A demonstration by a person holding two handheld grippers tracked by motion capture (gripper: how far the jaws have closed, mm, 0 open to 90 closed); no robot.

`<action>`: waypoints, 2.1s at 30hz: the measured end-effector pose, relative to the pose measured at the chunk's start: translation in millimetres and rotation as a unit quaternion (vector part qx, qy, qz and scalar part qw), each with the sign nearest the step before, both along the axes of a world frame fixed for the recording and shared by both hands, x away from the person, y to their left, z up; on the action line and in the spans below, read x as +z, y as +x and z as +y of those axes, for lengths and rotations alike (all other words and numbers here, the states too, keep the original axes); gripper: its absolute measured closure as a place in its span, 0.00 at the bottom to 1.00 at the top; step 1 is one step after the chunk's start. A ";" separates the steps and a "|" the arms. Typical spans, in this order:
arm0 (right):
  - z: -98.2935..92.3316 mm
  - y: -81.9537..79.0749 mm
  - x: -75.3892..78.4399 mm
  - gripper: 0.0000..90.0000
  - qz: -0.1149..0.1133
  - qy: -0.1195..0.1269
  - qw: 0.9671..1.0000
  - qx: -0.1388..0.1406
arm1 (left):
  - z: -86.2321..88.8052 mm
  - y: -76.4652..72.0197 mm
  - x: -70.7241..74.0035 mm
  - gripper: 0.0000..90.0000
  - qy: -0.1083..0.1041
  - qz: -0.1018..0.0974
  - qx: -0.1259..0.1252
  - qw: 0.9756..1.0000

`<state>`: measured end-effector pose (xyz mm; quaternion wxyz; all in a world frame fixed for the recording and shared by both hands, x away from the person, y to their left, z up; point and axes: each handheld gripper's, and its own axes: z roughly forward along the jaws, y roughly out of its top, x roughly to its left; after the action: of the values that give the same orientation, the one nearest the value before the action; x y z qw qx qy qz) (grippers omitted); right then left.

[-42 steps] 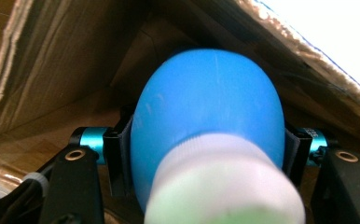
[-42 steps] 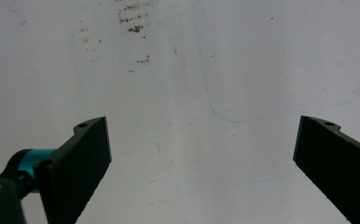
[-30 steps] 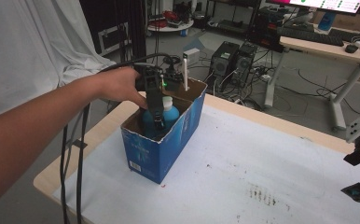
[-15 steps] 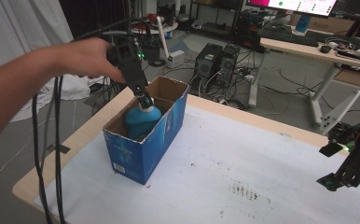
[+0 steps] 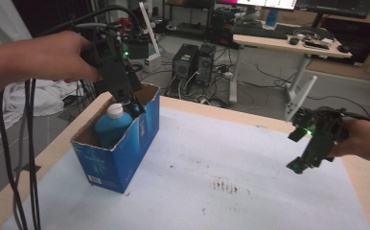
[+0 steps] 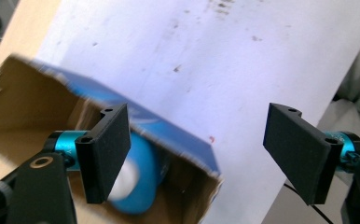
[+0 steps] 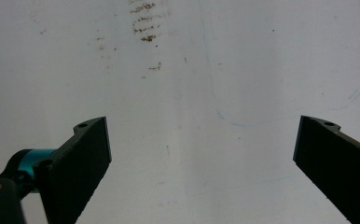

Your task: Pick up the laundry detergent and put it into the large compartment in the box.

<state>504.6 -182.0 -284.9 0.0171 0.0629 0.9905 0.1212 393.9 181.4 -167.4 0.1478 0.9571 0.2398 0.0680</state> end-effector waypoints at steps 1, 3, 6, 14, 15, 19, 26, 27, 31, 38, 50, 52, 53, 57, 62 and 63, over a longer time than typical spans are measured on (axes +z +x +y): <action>0.0 -0.7 0.0 0.04 -0.001 0.001 1.000 0.001 | -7.5 -0.7 -1.3 0.26 0.000 -0.002 -0.008 1.000; -0.4 -2.0 0.8 0.03 -0.002 0.004 1.000 0.001 | -21.5 -0.8 -3.9 0.26 -0.009 -0.003 -0.024 1.000; -1.1 -3.5 2.4 0.04 -0.004 0.005 1.000 0.000 | -42.3 0.5 -10.3 0.21 -0.002 -0.008 -0.034 0.999; -4.4 -8.7 5.0 0.03 -0.009 0.013 1.000 -0.007 | -89.8 1.9 -31.6 0.02 0.029 -0.022 -0.072 0.997; -5.0 -9.1 4.7 0.03 -0.008 0.015 1.000 -0.006 | -94.5 2.4 -33.4 0.02 0.028 -0.024 -0.075 0.997; -7.4 -11.2 2.8 0.03 -0.008 0.014 1.000 -0.009 | -110.6 3.2 -43.4 0.02 0.022 0.003 -0.090 0.996; -9.3 -14.1 -2.7 0.03 -0.006 0.015 1.000 -0.008 | -131.2 7.3 -68.2 0.02 0.028 0.023 -0.079 0.996; -9.5 -14.8 -3.2 0.03 -0.005 0.013 1.000 -0.008 | -134.6 7.8 -71.3 0.02 0.033 0.031 -0.079 0.996; -11.8 -14.9 -4.9 0.03 -0.006 0.017 1.000 -0.012 | -147.8 10.7 -82.3 0.02 0.053 0.033 -0.093 0.994; -15.2 -13.9 -12.5 0.03 -0.003 0.021 1.000 -0.011 | -161.2 18.3 -95.8 0.02 0.051 0.048 -0.094 0.993; -21.3 -11.0 -16.8 0.03 0.002 0.015 1.000 -0.015 | -157.2 25.7 -98.3 0.02 0.036 0.046 -0.092 0.994; -20.6 -11.1 -16.6 0.03 0.001 0.017 1.000 -0.016 | -156.0 25.1 -99.1 0.02 0.039 0.049 -0.094 0.994; -20.4 -10.8 -16.4 0.03 0.000 0.018 1.000 -0.015 | -155.3 25.0 -99.4 0.02 0.040 0.050 -0.092 0.994; -20.0 -11.9 -15.4 0.03 0.001 0.016 1.000 -0.017 | -152.9 25.0 -97.6 0.02 0.035 0.047 -0.091 0.994; -20.4 -13.2 -14.3 0.03 -0.001 0.017 1.000 -0.018 | -153.5 23.8 -98.1 0.02 0.037 0.053 -0.096 0.993; -20.5 -13.2 -13.9 0.03 -0.001 0.017 1.000 -0.016 | -153.6 23.4 -98.6 0.02 0.036 0.052 -0.096 0.993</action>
<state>491.4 -202.5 -298.8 0.0192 0.0784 0.9871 0.1382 417.3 27.8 -266.0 0.1068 0.9826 0.1513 0.0122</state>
